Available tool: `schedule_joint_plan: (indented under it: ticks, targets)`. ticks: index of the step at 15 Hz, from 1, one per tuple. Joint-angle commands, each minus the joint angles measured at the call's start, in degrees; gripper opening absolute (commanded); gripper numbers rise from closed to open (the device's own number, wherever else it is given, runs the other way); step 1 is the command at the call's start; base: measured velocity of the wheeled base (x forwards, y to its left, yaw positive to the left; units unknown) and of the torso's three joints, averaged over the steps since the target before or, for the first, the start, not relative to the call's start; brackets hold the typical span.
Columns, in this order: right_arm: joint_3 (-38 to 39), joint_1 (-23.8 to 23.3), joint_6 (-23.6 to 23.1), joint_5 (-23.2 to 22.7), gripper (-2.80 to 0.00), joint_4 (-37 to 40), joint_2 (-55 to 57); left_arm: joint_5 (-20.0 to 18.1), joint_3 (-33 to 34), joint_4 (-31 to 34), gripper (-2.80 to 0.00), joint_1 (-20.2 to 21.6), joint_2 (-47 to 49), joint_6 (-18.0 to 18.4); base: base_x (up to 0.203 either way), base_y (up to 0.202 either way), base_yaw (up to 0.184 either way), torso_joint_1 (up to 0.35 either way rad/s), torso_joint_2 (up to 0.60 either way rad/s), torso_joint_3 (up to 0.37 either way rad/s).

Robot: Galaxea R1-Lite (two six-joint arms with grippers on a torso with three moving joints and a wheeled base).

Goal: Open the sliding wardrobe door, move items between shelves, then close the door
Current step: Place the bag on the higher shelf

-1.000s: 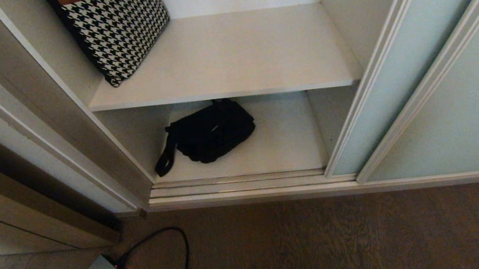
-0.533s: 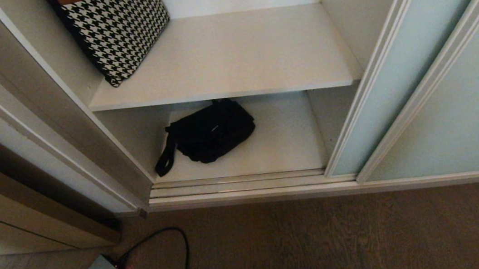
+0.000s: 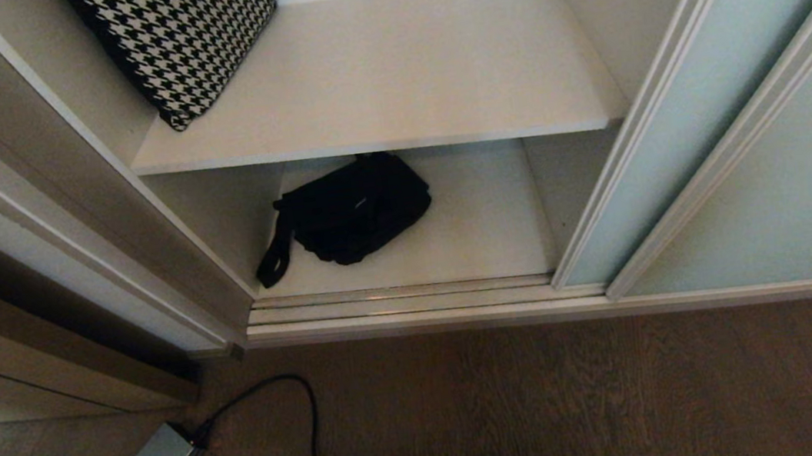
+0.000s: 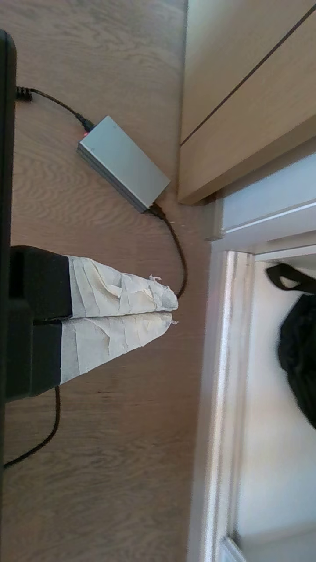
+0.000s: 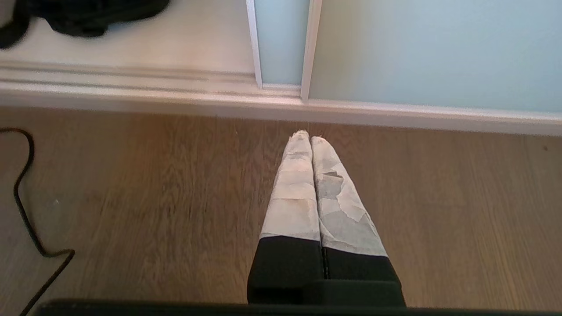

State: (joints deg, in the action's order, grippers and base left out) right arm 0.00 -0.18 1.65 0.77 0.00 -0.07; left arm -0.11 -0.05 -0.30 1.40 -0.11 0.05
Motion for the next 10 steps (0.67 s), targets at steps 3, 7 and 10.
schedule_joint_plan:
  ticks: [3, 7, 10]
  targets:
    - [0.1, 0.0, 0.0, 0.0, -2.80, 0.0, 0.1, -0.1, -0.2, 0.6, -2.80, 0.0, 0.2, 0.2, 0.000, 0.000, 0.000, 0.004, 0.00, -0.196]
    - [0.0, 0.0, 0.0, 0.0, -2.80, 0.0, 0.1, -0.1, -0.3, 0.7, -2.80, 0.0, 0.2, 0.1, 0.000, 0.000, 0.000, 0.004, 0.00, -0.201]
    - [0.1, 0.0, 0.0, 0.0, -2.80, 0.0, 0.1, -0.1, -0.3, 0.7, -2.80, 0.0, 0.2, 0.1, 0.000, 0.000, 0.000, 0.003, 0.00, -0.197]
